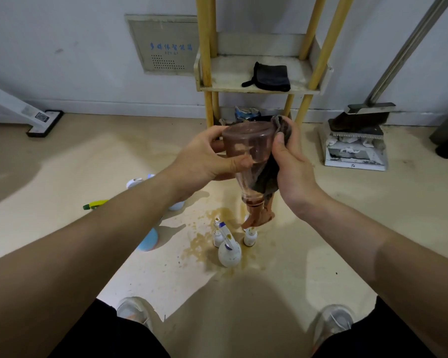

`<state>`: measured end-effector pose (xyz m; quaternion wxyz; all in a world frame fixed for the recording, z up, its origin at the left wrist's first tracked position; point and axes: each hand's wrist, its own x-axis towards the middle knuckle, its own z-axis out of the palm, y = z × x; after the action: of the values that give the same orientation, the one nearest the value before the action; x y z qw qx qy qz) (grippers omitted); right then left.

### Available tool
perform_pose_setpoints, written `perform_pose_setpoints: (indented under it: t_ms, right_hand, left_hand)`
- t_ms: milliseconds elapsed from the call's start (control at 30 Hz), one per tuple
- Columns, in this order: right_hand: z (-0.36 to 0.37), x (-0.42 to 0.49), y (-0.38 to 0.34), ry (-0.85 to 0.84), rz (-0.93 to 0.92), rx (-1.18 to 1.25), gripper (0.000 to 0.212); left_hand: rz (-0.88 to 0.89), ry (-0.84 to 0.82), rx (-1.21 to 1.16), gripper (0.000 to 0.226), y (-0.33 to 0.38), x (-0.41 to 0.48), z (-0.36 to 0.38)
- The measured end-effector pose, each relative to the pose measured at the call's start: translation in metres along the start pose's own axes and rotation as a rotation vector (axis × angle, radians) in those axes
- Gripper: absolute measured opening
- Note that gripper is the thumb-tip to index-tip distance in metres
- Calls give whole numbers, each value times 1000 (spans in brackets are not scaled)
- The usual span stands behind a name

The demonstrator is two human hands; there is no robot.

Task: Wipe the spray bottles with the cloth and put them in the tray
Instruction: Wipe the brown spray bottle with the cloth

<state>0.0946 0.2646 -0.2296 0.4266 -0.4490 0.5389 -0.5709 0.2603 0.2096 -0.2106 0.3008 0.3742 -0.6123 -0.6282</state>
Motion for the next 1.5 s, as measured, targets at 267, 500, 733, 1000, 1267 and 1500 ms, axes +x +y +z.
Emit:
perform_pose_setpoints:
  t_ms: [267,500,733,1000,1267,1500]
  right_hand:
    - [4,-4,4,8,-3,43,45]
    - [-9,7,-2,19,63,199,37]
    - [-3,5,-5,-29,60,191,33]
    - [11,-5,9,39,-121,-195,50]
    - [-2,4,5,0,-60,-95,46]
    - [-8,7,-1,-25,-4,-69,38]
  left_hand:
    - [19,204,97,67,-4,0,14]
    - [-6,98,5,35,-1,7,-8]
    - [0,-107,21,62,5,7,-17]
    - [42,247,145,89,-3,3,8]
    - [-36,67,176,50,9,4,-3]
    - [-65,26,143,77,15,7,-10]
